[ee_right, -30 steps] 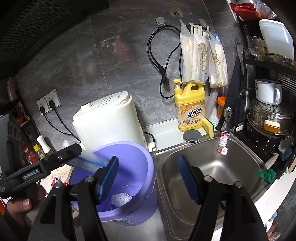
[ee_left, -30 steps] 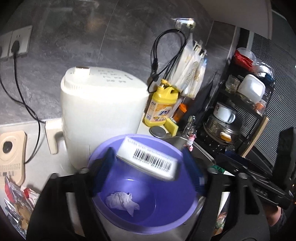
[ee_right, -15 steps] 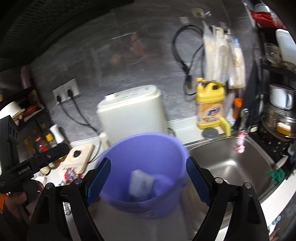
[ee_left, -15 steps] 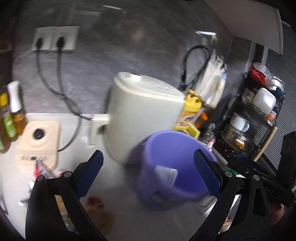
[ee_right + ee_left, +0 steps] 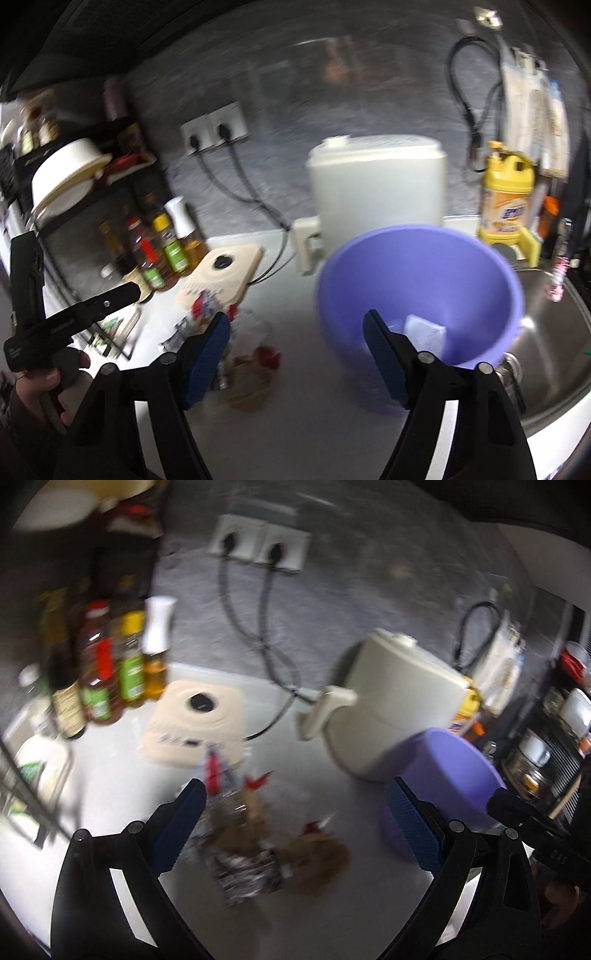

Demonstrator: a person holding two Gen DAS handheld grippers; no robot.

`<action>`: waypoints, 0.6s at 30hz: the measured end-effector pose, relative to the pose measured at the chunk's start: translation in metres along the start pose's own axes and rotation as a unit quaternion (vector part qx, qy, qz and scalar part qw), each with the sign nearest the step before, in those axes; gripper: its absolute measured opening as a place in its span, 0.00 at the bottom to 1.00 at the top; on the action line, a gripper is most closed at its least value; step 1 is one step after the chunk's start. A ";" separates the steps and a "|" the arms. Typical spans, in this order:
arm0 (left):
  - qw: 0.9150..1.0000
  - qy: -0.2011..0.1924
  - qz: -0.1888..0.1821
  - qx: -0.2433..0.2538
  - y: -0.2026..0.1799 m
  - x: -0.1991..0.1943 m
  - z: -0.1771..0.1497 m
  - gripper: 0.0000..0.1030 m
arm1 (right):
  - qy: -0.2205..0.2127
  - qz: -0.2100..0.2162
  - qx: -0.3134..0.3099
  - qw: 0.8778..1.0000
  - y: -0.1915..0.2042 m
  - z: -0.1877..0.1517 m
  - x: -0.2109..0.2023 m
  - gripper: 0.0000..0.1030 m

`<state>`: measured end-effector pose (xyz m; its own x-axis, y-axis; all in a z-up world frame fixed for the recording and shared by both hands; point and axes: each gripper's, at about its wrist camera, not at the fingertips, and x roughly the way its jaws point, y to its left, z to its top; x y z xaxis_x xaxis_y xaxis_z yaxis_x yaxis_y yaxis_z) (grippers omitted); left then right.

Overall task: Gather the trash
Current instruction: 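Move both tools back down to the trash pile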

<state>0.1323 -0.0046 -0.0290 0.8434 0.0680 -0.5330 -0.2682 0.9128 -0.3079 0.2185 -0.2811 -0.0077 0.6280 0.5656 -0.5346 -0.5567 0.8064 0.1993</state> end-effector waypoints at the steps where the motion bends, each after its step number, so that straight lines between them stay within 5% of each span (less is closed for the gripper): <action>1: 1.000 0.002 0.006 -0.005 0.007 -0.001 -0.003 0.94 | 0.007 0.008 -0.004 1.000 0.006 -0.003 0.005 0.66; 7: 0.999 0.020 0.030 -0.037 0.044 0.000 -0.026 0.94 | 0.050 0.027 -0.029 0.998 0.035 -0.022 0.036 0.58; 18: 0.993 0.083 0.016 -0.076 0.059 0.049 -0.068 0.94 | 0.140 0.025 -0.036 0.989 0.044 -0.072 0.107 0.57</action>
<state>0.1259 0.0248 -0.1269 0.7478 0.0172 -0.6637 -0.3721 0.8388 -0.3975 0.2223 -0.1979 -0.1152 0.4285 0.5266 -0.7342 -0.6274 0.7581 0.1776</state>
